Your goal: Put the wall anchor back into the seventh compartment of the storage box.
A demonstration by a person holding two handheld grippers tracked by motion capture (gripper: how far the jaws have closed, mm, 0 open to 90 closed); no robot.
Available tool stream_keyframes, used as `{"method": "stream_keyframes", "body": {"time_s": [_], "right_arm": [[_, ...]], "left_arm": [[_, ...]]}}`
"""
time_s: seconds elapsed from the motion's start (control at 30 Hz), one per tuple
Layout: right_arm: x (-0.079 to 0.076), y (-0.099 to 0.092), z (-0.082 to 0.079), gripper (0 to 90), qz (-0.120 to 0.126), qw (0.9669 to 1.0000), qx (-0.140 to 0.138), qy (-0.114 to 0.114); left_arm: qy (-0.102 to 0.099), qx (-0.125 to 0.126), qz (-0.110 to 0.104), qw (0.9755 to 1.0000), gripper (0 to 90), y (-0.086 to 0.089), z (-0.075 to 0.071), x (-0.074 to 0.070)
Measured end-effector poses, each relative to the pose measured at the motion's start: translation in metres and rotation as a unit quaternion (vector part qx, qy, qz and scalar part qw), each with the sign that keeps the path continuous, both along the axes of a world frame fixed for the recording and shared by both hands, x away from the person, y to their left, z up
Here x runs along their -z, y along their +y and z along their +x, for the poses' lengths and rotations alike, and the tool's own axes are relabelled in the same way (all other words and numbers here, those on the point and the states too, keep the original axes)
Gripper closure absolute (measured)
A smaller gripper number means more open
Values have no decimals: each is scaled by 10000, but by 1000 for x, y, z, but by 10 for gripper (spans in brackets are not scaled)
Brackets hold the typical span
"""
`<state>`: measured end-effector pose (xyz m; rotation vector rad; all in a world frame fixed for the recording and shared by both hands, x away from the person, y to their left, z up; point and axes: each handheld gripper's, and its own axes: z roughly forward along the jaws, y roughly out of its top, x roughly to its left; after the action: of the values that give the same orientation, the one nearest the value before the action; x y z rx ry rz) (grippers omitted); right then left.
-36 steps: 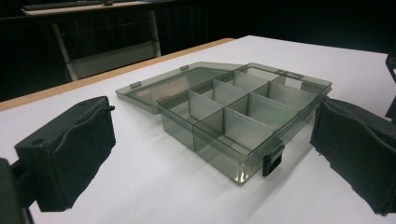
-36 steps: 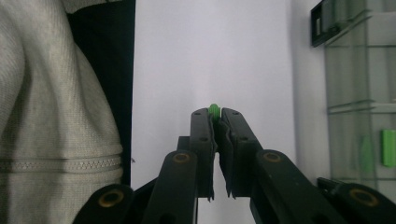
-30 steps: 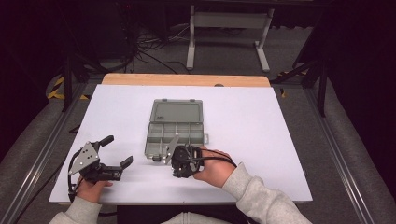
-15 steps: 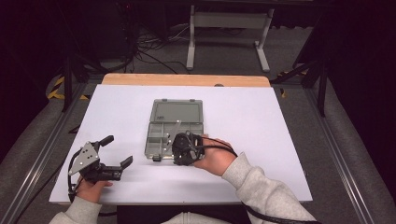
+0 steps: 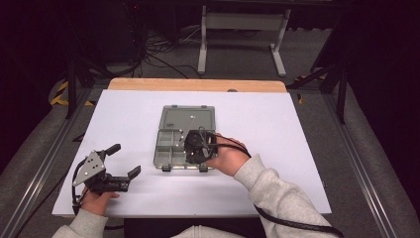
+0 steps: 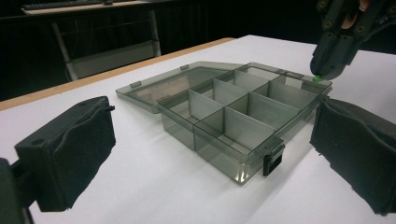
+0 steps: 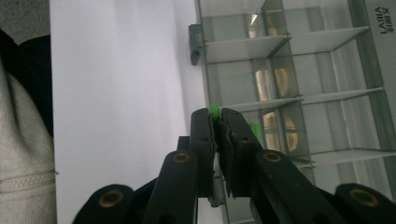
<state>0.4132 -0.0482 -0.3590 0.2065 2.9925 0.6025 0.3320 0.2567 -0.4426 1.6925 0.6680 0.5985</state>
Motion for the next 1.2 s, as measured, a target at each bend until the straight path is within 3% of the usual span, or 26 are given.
{"method": "stream_keyframes", "body": {"time_s": [0.57, 0.9, 1.2], "right_arm": [[3, -5, 27, 836, 126, 9994, 313, -90], [6, -9, 36, 836, 189, 9984, 518, -125], [17, -9, 41, 836, 177, 9985, 520, -44]], "left_arm": [[-4, 14, 26, 10000, 4, 1, 0, 0], [-4, 13, 27, 10000, 4, 1, 0, 0], [-15, 2, 18, 10000, 4, 1, 0, 0]]}}
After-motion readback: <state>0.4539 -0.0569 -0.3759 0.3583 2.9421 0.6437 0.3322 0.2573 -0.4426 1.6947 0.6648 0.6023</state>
